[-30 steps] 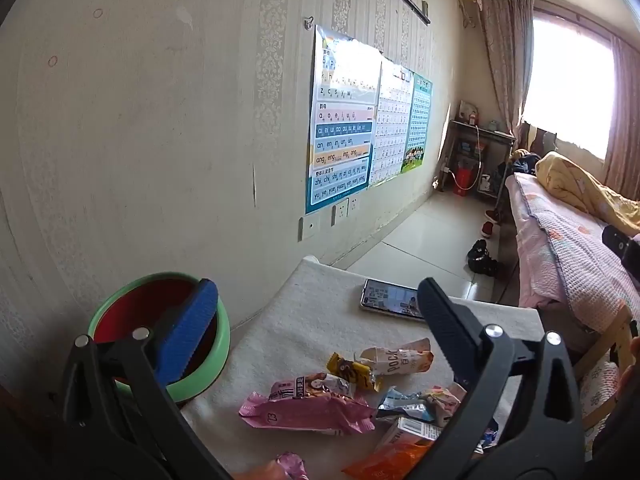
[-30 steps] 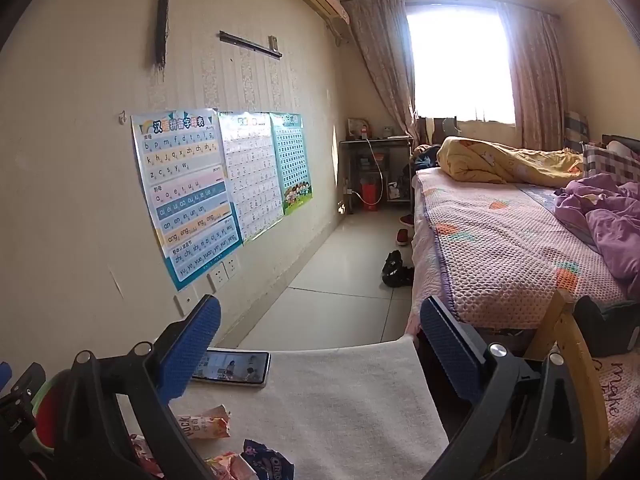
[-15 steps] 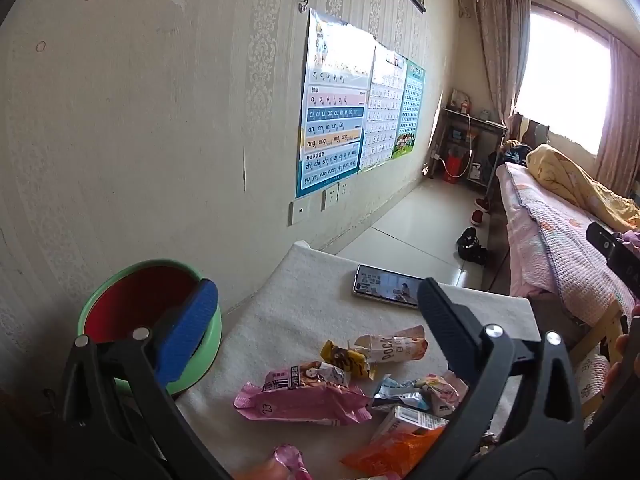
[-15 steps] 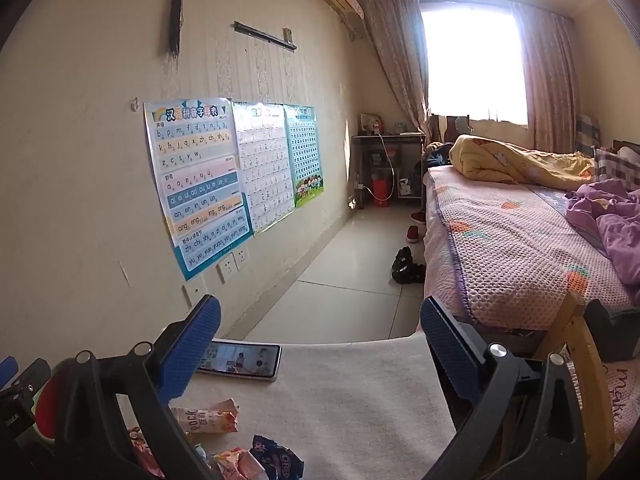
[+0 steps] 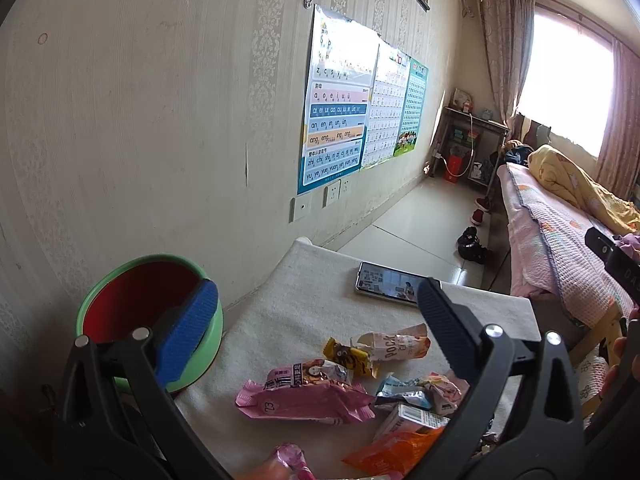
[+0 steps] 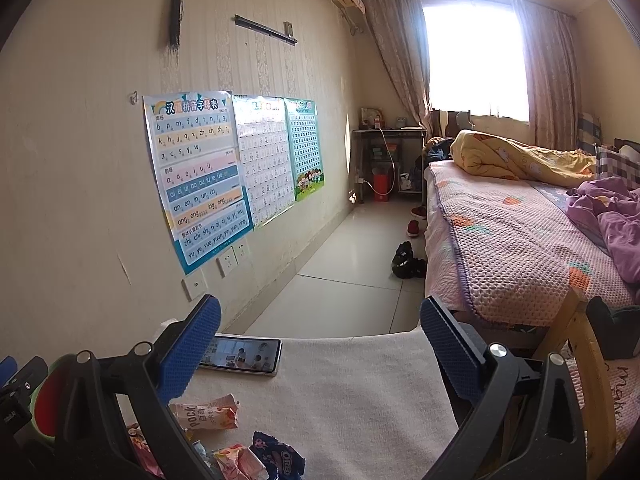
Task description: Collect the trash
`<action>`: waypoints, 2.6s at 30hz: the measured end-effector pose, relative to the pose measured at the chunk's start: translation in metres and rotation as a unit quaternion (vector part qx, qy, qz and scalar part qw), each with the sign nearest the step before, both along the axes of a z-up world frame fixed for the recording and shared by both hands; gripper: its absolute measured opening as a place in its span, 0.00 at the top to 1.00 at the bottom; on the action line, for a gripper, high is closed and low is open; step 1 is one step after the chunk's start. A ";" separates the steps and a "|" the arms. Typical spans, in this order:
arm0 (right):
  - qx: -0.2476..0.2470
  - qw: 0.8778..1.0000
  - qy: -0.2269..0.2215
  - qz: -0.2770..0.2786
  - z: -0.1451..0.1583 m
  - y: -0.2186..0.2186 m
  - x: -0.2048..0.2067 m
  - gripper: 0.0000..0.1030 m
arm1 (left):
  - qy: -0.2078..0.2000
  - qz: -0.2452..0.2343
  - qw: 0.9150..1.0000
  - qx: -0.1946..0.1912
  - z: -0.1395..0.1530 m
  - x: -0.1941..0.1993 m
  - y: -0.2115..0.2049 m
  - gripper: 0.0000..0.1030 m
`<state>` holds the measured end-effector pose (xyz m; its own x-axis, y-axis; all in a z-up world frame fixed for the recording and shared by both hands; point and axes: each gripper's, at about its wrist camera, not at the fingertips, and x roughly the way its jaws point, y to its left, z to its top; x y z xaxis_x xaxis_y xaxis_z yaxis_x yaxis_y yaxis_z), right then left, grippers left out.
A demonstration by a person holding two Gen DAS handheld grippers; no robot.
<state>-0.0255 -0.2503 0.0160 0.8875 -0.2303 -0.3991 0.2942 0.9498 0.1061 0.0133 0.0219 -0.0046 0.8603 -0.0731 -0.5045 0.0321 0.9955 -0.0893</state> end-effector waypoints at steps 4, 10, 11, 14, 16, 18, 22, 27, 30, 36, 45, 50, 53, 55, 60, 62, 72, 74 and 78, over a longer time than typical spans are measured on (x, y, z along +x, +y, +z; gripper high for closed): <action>0.000 1.000 0.000 0.000 0.000 0.000 0.000 0.07 | 0.000 0.000 1.000 0.000 0.000 0.000 0.000 0.05; 0.000 1.000 0.000 0.000 0.000 0.000 0.000 0.07 | 0.001 0.000 1.000 0.002 -0.002 -0.001 0.001 0.05; 0.000 1.000 0.000 0.000 0.000 0.000 0.000 0.07 | 0.002 0.000 1.000 0.003 -0.002 0.000 0.000 0.05; -0.001 1.000 0.003 0.002 -0.002 0.001 0.001 0.07 | 0.002 0.001 1.000 0.007 -0.002 -0.001 -0.001 0.05; -0.001 1.000 0.005 0.004 -0.002 0.002 0.002 0.07 | 0.003 0.000 1.000 0.010 -0.003 -0.001 -0.002 0.05; -0.002 1.000 0.006 0.006 -0.003 0.002 0.002 0.07 | 0.003 0.000 1.000 0.011 -0.003 -0.001 -0.003 0.05; -0.002 1.000 0.007 0.007 -0.003 0.003 0.002 0.07 | 0.003 -0.002 1.000 0.014 -0.002 -0.001 -0.004 0.05; -0.004 1.000 0.009 0.009 -0.003 0.006 0.004 0.07 | 0.003 -0.003 1.000 0.014 -0.002 -0.001 -0.004 0.05; -0.005 1.000 0.011 0.011 -0.003 0.007 0.005 0.07 | 0.004 -0.002 1.000 0.014 -0.002 -0.001 -0.004 0.05; -0.007 1.000 0.014 0.013 -0.003 0.009 0.007 0.07 | 0.004 -0.003 1.000 0.012 -0.002 -0.001 -0.003 0.05; -0.007 1.000 0.015 0.013 -0.004 0.011 0.008 0.07 | 0.005 -0.004 1.000 0.012 -0.002 -0.001 -0.002 0.05; -0.005 1.000 0.017 0.013 -0.005 0.011 0.009 0.07 | 0.006 -0.005 1.000 0.013 -0.002 0.000 -0.002 0.05; -0.006 1.000 0.019 0.015 -0.006 0.012 0.009 0.07 | 0.007 -0.006 1.000 0.013 -0.003 0.000 -0.002 0.05; -0.006 1.000 0.019 0.015 -0.005 0.012 0.009 0.07 | 0.007 -0.006 1.000 0.013 -0.003 0.000 -0.002 0.05; -0.005 1.000 0.019 0.015 -0.006 0.012 0.009 0.07 | 0.012 -0.010 1.000 0.012 -0.006 0.000 0.000 0.05; 0.000 1.000 0.019 0.017 -0.007 0.012 0.010 0.07 | 0.017 -0.019 1.000 0.015 -0.009 0.002 0.000 0.05; 0.072 0.993 0.070 0.060 -0.027 0.011 0.024 0.07 | 0.133 -0.150 0.977 0.069 -0.054 -0.018 -0.005 0.05; 0.065 0.993 0.076 0.066 -0.027 0.017 0.026 0.07 | 0.164 -0.192 0.966 0.061 -0.064 -0.028 -0.007 0.05; 0.056 0.992 0.087 0.074 -0.028 0.023 0.029 0.07 | 0.199 -0.252 0.945 0.067 -0.085 -0.045 -0.020 0.06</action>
<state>0.0033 -0.2269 -0.0123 0.8236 -0.0476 -0.5651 0.1747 0.9693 0.1729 -0.0320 0.0015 -0.0896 0.4731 -0.3343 -0.8151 0.4952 0.8661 -0.0679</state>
